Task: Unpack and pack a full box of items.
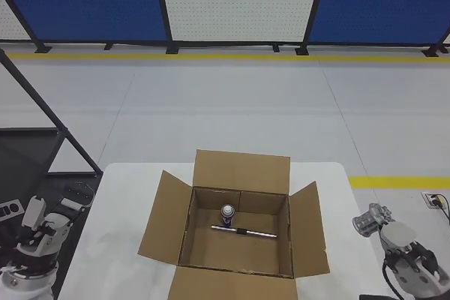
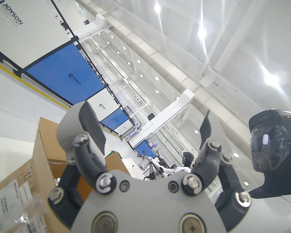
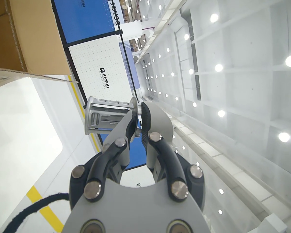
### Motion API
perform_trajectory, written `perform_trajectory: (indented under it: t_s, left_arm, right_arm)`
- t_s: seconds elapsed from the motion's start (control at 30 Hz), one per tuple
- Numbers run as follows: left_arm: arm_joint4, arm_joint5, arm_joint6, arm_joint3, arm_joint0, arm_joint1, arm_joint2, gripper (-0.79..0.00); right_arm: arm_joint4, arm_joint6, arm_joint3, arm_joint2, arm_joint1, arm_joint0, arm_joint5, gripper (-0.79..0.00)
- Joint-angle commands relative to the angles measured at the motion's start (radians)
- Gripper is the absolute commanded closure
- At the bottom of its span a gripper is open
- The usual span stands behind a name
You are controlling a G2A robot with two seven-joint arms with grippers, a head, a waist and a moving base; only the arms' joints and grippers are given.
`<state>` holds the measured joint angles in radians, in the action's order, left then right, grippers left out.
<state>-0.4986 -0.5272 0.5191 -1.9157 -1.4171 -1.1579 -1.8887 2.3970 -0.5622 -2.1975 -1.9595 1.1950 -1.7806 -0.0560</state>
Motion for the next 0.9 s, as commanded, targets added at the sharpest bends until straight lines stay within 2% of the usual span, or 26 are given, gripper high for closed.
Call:
perform_trajectory:
  t_s: [0.0, 0.3, 0.47, 0.73, 0.87]
  left_arm:
    - [0.000, 0.000, 0.000, 0.000, 0.000, 0.000, 0.000, -0.785]
    - [0.000, 0.000, 0.000, 0.000, 0.000, 0.000, 0.000, -0.785]
    - [0.000, 0.000, 0.000, 0.000, 0.000, 0.000, 0.000, -0.785]
    - [0.000, 0.000, 0.000, 0.000, 0.000, 0.000, 0.000, -0.785]
    - [0.000, 0.000, 0.000, 0.000, 0.000, 0.000, 0.000, -0.785]
  right_arm:
    - [0.018, -0.026, 0.016, -0.006, -0.001, -0.002, -0.025, 0.000]
    - [0.094, -0.160, 0.119, -0.023, -0.011, 0.013, -0.132, 0.000]
    - [0.192, -0.200, 0.183, 0.000, -0.018, 0.042, -0.191, 0.000]
    - [0.348, -0.211, 0.299, 0.031, -0.032, 0.104, -0.167, 0.000]
    - [0.348, -0.211, 0.299, 0.031, -0.032, 0.104, -0.167, 0.000]
